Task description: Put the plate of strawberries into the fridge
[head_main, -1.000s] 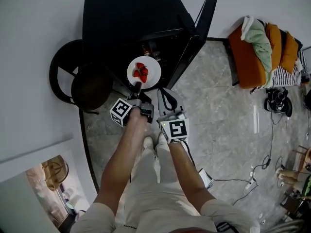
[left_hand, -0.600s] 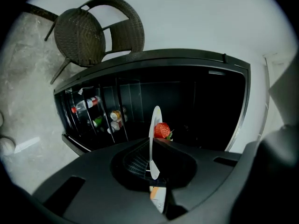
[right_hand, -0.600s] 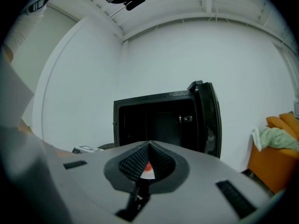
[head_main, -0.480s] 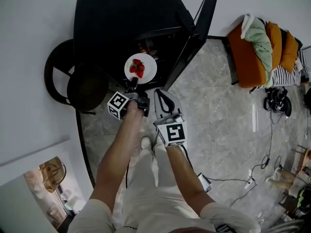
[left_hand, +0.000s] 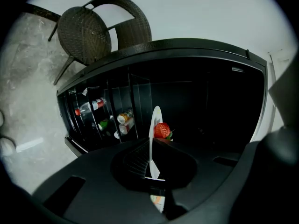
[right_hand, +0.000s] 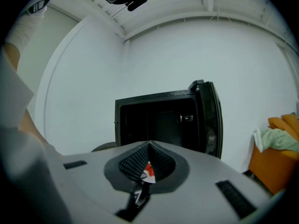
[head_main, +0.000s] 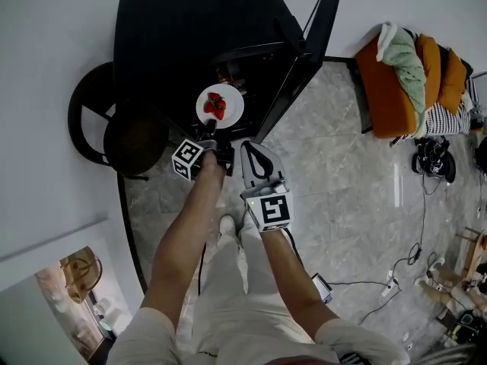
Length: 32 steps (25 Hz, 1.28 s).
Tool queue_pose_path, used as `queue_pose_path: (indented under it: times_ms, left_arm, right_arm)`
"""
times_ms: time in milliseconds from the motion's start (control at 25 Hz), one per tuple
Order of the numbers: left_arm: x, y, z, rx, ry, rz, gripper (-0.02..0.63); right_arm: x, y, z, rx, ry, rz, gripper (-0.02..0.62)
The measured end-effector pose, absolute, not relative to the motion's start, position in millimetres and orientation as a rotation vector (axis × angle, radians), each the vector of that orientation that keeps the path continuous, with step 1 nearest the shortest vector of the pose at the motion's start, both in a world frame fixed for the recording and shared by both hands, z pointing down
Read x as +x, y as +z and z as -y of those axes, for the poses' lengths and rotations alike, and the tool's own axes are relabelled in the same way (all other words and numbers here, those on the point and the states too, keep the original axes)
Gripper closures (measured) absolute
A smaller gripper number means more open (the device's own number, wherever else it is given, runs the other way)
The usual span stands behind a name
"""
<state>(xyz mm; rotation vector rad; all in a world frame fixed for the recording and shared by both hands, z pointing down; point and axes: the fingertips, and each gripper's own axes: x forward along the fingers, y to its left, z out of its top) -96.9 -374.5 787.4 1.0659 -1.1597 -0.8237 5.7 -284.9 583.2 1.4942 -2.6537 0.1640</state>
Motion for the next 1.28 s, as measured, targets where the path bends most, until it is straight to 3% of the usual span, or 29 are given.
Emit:
queue_pose_path:
  times_ms: [1280]
  left_arm:
    - [-131.5,840.2,414.6,1.004,-0.907,1.312,0.597]
  right_arm:
    - [-3.9,591.4,280.4,1.416,0.120,2.650,0.583]
